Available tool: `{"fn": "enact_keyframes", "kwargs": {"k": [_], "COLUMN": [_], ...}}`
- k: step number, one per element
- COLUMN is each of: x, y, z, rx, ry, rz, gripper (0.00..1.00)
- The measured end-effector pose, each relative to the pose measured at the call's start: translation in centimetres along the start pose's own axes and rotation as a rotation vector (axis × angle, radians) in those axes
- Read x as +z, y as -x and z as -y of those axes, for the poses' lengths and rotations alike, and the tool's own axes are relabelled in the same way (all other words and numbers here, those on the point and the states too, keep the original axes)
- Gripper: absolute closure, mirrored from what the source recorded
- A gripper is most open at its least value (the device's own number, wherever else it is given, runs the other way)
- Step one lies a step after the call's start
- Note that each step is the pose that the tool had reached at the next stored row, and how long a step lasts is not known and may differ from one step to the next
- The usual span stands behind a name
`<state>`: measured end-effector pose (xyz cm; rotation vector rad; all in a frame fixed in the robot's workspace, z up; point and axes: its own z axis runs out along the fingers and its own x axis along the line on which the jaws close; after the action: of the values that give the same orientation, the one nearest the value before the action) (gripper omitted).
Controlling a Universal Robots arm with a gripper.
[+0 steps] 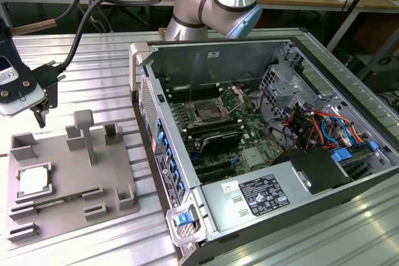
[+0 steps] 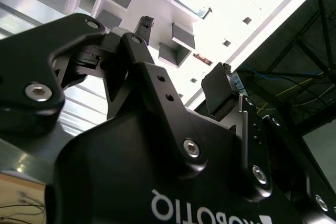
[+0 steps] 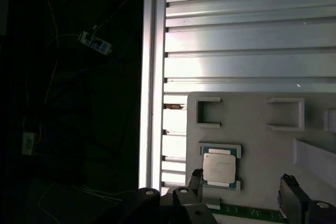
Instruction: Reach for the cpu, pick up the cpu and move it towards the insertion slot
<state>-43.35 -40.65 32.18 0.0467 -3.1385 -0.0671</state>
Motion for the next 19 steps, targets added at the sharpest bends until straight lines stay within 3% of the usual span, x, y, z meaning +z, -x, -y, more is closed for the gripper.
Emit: {"fn": "enact_keyframes", "kwargs": {"k": [5, 9, 17, 19], "x": [0.09, 0.57, 2.04, 2.88], "y": [0.00, 0.00, 0.00, 0.00], "z": [0.01, 0.05, 0.12, 0.16], "rx": [0.000, 0.000, 0.000, 0.000], "ry": [0.0002, 0.0007, 0.0008, 0.0007], "rz": [0.0003, 0.0000, 0.0000, 0.0000], "gripper": [0.34, 0.34, 0.34, 0.34]}}
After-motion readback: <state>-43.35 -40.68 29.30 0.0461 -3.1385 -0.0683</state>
